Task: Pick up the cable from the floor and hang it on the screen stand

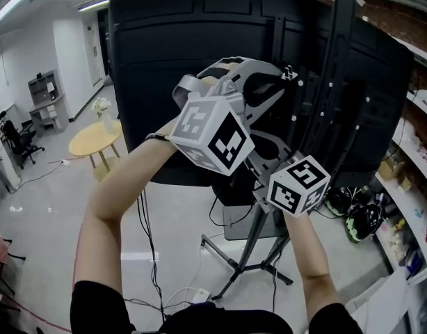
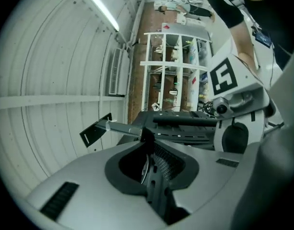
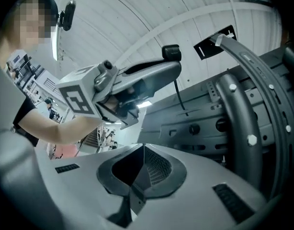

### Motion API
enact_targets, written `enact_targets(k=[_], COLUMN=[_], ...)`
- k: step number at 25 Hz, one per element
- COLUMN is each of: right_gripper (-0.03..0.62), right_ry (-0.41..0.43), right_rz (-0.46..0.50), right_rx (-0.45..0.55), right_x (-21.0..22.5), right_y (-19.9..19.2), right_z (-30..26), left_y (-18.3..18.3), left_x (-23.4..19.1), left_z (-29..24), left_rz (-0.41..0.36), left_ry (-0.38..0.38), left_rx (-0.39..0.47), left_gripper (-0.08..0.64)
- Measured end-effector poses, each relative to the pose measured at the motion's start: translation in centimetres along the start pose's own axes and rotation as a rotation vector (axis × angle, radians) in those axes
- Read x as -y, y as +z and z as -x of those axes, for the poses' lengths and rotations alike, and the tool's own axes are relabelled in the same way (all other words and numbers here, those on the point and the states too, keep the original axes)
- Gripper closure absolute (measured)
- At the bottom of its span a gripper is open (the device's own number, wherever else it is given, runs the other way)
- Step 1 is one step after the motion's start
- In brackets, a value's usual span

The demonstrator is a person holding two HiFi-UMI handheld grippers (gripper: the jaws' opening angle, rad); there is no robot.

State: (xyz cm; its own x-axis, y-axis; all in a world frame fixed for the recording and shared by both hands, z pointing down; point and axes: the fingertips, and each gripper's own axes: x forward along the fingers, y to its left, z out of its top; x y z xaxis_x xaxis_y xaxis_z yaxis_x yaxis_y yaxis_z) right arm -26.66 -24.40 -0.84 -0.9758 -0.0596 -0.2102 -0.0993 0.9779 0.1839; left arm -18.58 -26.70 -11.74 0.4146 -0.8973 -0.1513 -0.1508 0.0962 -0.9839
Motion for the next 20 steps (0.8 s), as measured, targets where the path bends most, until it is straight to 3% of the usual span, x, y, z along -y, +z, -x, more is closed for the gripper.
enact_targets(k=[11, 16, 20], right_gripper=[0.566, 0.566, 0.566], right_ry=[-0.123, -0.172, -0.213], right_rz=[-0.080, -0.104, -0.126], right_rx=[-0.069, -0.092, -0.116], right_x=[-0.4, -0.8, -0.8], right_y=[-5.2, -7.4, -9.3], right_z=[6.6, 9.1, 10.6], left_y=[1.2, 0.8, -1.1], left_x=[10.6, 15.8, 18.4], left_z=[-0.3, -0.2, -0.3], left_rz=[-0.112, -0.080, -0.058], left_ry=[-0.107, -0.178, -0.163], left_rx=[-0.018, -0.023, -0.065], left_gripper=[0.511, 0.511, 0.509])
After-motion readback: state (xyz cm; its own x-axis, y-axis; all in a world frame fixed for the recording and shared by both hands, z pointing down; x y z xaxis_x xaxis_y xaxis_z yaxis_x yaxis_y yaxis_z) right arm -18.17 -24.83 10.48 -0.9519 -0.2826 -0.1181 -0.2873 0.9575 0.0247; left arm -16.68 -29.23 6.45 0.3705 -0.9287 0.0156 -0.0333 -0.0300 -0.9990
